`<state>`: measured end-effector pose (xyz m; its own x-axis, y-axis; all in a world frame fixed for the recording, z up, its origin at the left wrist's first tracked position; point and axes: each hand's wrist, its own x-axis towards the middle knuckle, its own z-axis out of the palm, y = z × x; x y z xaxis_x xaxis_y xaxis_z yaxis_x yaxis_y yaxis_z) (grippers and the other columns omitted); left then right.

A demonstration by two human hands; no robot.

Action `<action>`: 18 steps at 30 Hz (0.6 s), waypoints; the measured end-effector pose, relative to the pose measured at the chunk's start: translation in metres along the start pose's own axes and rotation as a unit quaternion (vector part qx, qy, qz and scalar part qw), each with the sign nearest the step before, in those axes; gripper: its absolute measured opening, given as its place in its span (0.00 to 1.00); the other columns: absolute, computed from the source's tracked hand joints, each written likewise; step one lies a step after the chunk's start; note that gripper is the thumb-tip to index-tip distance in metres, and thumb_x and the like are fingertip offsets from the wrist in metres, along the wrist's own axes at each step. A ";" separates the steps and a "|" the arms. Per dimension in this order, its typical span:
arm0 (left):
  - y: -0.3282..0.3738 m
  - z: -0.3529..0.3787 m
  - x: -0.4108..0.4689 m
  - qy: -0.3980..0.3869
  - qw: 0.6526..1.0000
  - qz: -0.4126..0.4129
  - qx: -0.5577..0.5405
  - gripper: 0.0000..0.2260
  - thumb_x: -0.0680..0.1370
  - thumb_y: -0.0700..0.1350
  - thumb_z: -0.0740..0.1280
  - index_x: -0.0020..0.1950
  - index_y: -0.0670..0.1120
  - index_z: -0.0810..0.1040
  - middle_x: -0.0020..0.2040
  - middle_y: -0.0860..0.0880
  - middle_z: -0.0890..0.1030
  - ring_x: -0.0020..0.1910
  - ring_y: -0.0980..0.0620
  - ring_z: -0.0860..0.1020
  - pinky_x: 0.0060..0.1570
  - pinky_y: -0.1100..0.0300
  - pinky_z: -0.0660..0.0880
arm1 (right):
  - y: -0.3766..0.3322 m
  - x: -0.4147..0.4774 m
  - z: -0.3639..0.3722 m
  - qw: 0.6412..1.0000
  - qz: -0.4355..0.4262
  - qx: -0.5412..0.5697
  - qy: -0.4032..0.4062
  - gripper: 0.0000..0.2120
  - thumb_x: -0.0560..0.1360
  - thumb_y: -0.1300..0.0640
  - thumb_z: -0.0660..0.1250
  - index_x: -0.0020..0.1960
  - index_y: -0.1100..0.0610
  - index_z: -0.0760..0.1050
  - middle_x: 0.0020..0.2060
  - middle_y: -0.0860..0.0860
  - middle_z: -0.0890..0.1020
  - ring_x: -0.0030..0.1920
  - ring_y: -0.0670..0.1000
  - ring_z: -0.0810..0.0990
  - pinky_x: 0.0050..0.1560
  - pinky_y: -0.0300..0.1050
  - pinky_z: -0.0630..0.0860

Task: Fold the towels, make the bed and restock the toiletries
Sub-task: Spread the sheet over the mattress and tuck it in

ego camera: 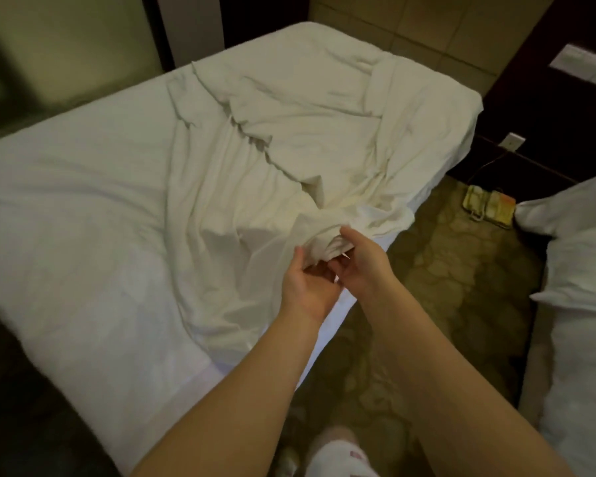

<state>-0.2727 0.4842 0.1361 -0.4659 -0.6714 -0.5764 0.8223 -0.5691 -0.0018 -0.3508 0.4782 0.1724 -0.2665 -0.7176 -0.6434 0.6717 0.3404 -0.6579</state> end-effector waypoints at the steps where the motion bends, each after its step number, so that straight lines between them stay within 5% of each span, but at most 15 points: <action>1: 0.003 -0.003 0.004 0.011 0.999 0.025 -0.031 0.19 0.80 0.52 0.61 0.63 0.40 0.73 0.59 0.39 0.78 0.56 0.42 0.77 0.50 0.47 0.73 | 0.000 0.000 -0.001 1.000 0.012 0.011 -0.007 0.03 0.77 0.61 0.66 0.46 0.61 0.75 0.40 0.56 0.79 0.41 0.53 0.79 0.32 0.42 0.79; 5: 0.006 0.000 0.009 0.021 0.992 0.103 -0.070 0.14 0.81 0.46 0.62 0.59 0.36 0.74 0.55 0.36 0.77 0.54 0.38 0.76 0.49 0.45 0.74 | -0.006 0.004 -0.007 0.992 0.089 0.083 -0.044 0.06 0.77 0.62 0.65 0.52 0.62 0.76 0.47 0.58 0.80 0.47 0.56 0.79 0.40 0.48 0.81; 7: 0.003 0.006 0.019 0.032 0.983 0.158 -0.087 0.14 0.80 0.47 0.62 0.56 0.36 0.75 0.53 0.37 0.78 0.53 0.39 0.77 0.53 0.45 0.74 | -0.009 0.015 -0.011 0.985 0.119 0.103 -0.064 0.06 0.77 0.62 0.64 0.52 0.62 0.76 0.49 0.58 0.80 0.47 0.56 0.79 0.38 0.47 0.82; 12: -0.002 0.018 0.034 0.034 0.952 0.266 -0.146 0.21 0.80 0.51 0.60 0.68 0.40 0.72 0.65 0.38 0.75 0.64 0.39 0.73 0.56 0.45 0.73 | -0.033 0.034 -0.021 0.978 0.174 0.072 -0.089 0.05 0.76 0.62 0.65 0.51 0.61 0.76 0.48 0.56 0.80 0.46 0.55 0.80 0.38 0.45 0.81; 18: -0.008 0.017 0.010 0.075 0.914 0.353 -0.184 0.15 0.81 0.45 0.58 0.63 0.40 0.75 0.61 0.40 0.77 0.62 0.40 0.74 0.60 0.46 0.70 | -0.064 0.031 -0.043 0.973 0.203 0.052 -0.092 0.09 0.77 0.62 0.66 0.56 0.61 0.76 0.46 0.55 0.81 0.45 0.53 0.80 0.30 0.40 0.80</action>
<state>-0.2892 0.4739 0.1442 0.2502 -0.7209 -0.6463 0.9681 0.1971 0.1549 -0.4318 0.4608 0.1778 0.1574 -0.6362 -0.7553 0.7642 0.5629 -0.3149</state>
